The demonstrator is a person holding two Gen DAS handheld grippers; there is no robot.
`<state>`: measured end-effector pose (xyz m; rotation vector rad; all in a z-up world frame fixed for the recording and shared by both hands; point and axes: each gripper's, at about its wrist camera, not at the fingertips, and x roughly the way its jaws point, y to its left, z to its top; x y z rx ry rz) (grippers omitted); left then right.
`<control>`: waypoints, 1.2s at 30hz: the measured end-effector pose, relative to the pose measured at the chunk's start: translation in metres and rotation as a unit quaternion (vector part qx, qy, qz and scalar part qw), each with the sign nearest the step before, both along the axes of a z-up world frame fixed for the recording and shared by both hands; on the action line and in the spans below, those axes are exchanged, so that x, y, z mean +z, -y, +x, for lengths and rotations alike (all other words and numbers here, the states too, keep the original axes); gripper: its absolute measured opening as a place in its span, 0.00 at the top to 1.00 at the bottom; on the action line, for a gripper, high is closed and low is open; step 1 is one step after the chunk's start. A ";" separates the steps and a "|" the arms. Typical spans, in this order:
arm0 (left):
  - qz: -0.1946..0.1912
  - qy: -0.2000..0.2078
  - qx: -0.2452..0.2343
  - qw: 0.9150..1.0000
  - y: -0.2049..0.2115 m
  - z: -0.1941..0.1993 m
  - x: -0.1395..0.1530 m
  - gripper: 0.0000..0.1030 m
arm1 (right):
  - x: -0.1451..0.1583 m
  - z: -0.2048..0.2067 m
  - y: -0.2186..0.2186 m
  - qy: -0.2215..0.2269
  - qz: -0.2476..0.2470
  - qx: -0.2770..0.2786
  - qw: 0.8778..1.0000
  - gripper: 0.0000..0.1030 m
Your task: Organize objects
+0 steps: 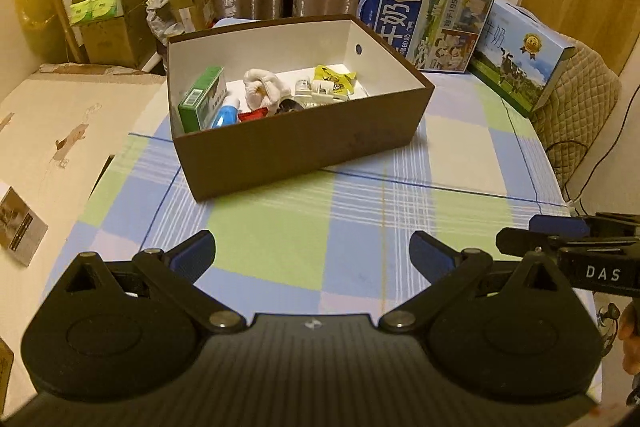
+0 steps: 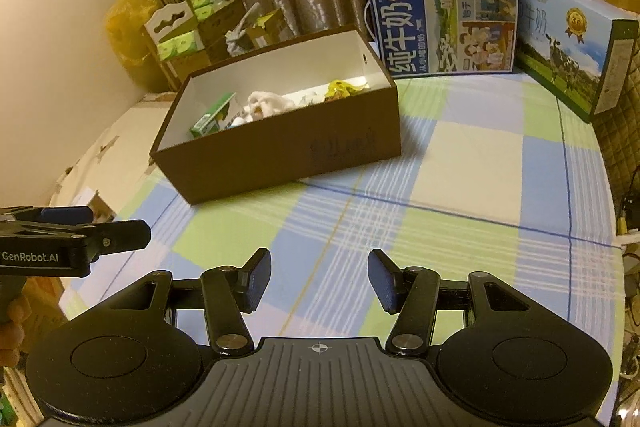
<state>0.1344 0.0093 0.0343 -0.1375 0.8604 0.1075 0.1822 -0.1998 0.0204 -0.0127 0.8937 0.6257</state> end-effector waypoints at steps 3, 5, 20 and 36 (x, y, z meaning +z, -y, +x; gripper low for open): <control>0.001 0.000 0.007 1.000 0.008 -0.010 -0.002 0.01 | 0.000 -0.007 0.007 0.003 0.001 0.007 1.000 0.50; 0.001 -0.002 0.012 1.000 0.012 -0.016 -0.004 0.01 | 0.000 -0.012 0.011 0.003 0.002 0.011 1.000 0.50; 0.003 -0.023 0.022 0.999 0.041 -0.047 -0.021 0.01 | -0.006 -0.040 0.027 -0.002 0.005 0.043 0.999 0.50; 0.005 -0.018 -0.003 1.000 0.028 -0.053 -0.020 0.01 | -0.004 -0.059 0.019 -0.004 0.003 0.016 1.000 0.50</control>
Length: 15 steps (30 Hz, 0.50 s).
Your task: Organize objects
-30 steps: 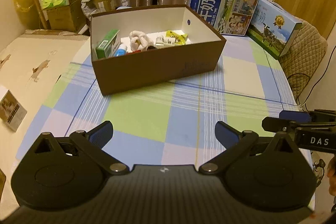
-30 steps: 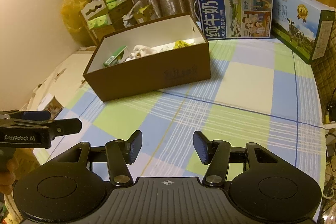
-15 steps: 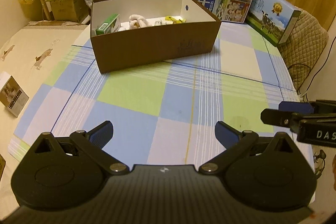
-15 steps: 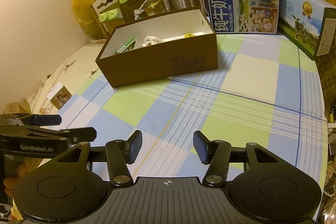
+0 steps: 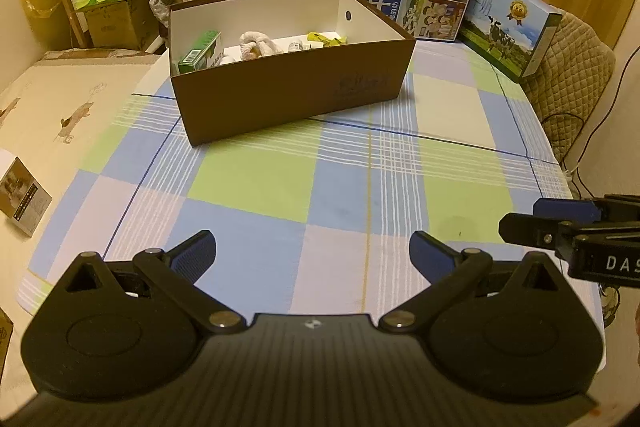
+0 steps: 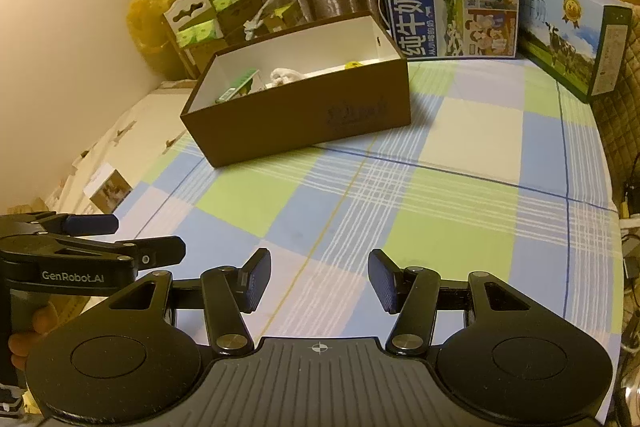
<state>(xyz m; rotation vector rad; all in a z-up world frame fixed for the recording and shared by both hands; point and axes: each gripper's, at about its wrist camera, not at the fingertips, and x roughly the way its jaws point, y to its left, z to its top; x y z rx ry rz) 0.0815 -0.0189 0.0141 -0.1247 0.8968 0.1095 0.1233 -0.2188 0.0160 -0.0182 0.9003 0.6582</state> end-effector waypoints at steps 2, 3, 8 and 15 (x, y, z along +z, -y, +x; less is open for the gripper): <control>0.002 0.000 -0.001 1.000 -0.002 -0.002 0.001 0.01 | 0.000 -0.001 -0.002 -0.001 0.001 -0.002 1.000 0.50; 0.002 0.002 -0.001 1.000 -0.003 -0.003 0.002 0.01 | 0.000 -0.002 -0.003 -0.002 0.001 -0.002 1.000 0.50; 0.003 0.003 0.000 1.000 -0.007 -0.008 0.004 0.01 | -0.001 -0.005 -0.005 -0.003 0.003 -0.002 1.000 0.50; 0.001 0.004 0.004 1.000 -0.011 -0.012 0.003 0.01 | -0.002 -0.009 -0.010 0.001 0.001 0.000 1.000 0.50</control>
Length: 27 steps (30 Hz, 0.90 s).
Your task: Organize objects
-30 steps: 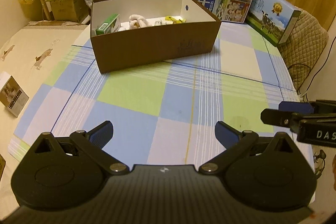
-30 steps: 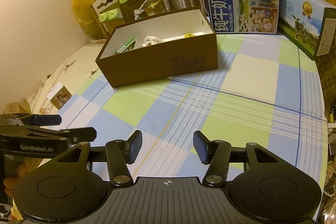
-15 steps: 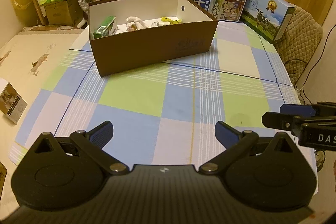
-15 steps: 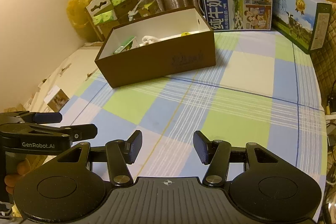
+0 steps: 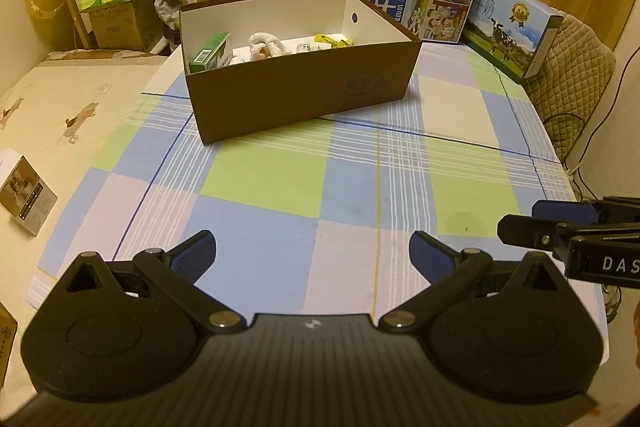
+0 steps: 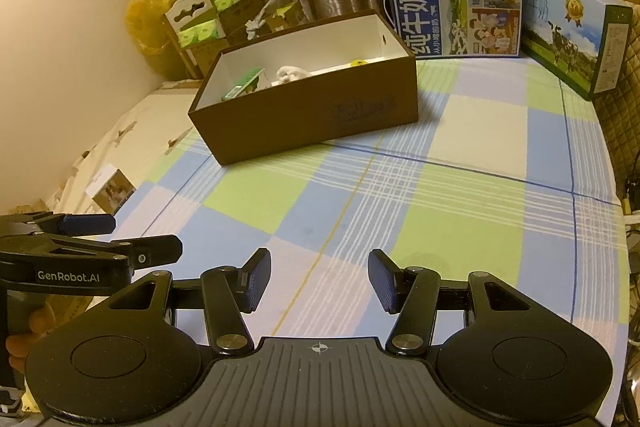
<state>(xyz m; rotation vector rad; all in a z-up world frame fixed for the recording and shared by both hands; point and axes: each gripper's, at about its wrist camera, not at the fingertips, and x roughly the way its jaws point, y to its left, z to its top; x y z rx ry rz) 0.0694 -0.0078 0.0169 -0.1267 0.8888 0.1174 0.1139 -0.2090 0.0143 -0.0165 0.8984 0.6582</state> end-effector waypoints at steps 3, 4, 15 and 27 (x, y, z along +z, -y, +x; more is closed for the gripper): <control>-0.001 -0.002 0.002 1.000 -0.001 -0.002 -0.002 0.01 | -0.001 0.000 0.000 -0.001 -0.002 0.002 1.000 0.50; -0.001 -0.003 0.002 1.000 -0.001 -0.002 -0.002 0.01 | -0.001 0.000 0.000 -0.001 -0.003 0.002 1.000 0.50; 0.000 -0.006 0.007 1.000 -0.002 -0.002 -0.005 0.01 | -0.005 0.002 -0.002 -0.006 -0.005 0.007 1.000 0.50; 0.001 -0.003 0.014 1.000 -0.003 0.002 -0.005 0.01 | -0.006 0.006 -0.003 -0.005 -0.004 0.014 1.000 0.50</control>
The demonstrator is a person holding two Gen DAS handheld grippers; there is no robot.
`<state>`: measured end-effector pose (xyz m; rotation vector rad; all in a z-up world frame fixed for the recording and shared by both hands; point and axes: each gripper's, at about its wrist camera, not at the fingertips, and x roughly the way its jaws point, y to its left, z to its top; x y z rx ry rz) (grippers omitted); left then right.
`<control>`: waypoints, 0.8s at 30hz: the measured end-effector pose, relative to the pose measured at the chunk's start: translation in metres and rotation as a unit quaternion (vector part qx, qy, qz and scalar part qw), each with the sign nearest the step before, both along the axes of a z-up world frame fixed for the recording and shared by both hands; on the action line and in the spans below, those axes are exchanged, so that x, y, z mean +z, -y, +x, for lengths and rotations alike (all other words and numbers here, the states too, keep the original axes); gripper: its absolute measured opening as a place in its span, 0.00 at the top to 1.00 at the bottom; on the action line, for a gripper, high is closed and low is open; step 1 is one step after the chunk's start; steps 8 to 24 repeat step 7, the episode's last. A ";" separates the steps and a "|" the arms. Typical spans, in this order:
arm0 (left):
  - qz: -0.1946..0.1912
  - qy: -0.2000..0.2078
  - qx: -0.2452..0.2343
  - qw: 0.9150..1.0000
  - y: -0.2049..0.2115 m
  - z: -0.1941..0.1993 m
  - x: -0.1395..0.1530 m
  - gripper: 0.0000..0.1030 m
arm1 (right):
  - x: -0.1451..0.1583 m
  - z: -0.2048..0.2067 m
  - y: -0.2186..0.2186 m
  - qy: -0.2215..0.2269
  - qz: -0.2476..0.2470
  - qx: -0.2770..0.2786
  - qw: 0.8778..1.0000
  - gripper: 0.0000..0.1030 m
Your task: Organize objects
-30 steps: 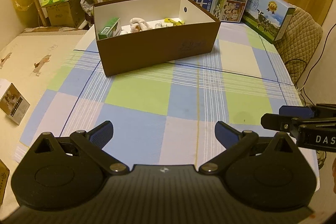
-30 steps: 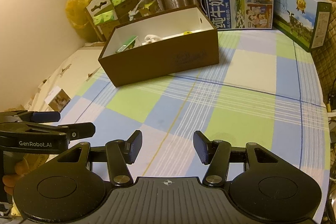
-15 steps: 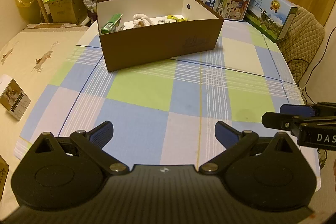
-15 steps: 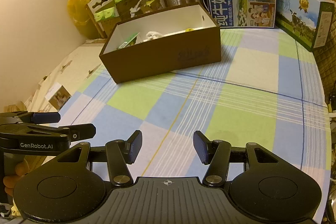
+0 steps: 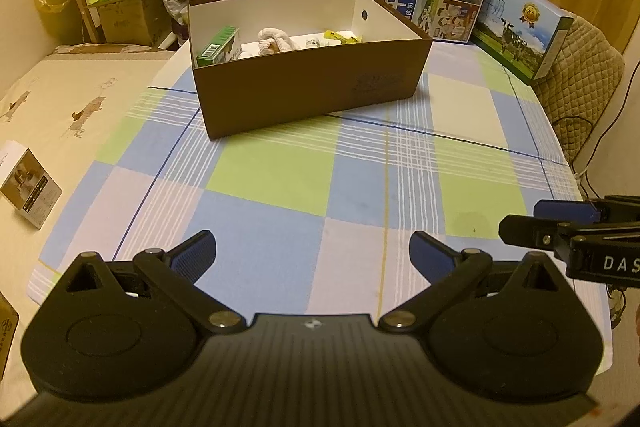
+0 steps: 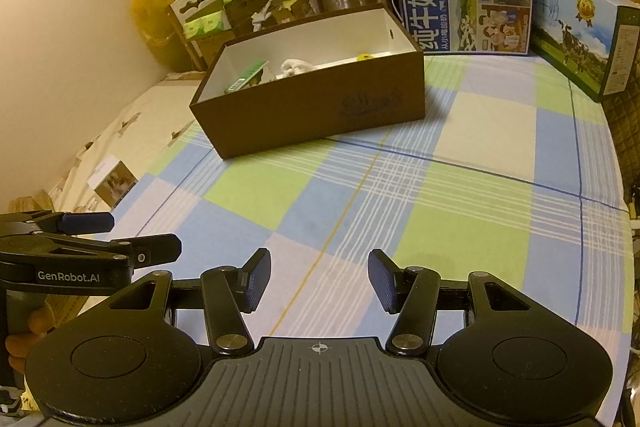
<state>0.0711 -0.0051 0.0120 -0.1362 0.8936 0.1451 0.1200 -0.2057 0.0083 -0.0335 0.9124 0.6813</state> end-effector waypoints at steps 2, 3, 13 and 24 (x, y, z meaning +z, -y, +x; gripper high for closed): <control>0.000 0.000 0.001 1.000 0.000 0.001 0.000 0.01 | 0.000 0.001 -0.001 0.000 0.000 0.002 1.000 0.50; 0.001 0.000 0.001 1.000 0.000 0.001 0.000 0.01 | 0.000 0.002 -0.001 -0.001 0.000 0.002 1.000 0.50; 0.002 0.000 0.002 1.000 0.000 0.002 0.000 0.01 | -0.001 0.004 -0.001 -0.001 -0.001 0.003 1.000 0.50; 0.002 0.000 0.002 1.000 0.000 0.002 0.000 0.01 | -0.001 0.004 -0.001 -0.001 -0.001 0.003 1.000 0.50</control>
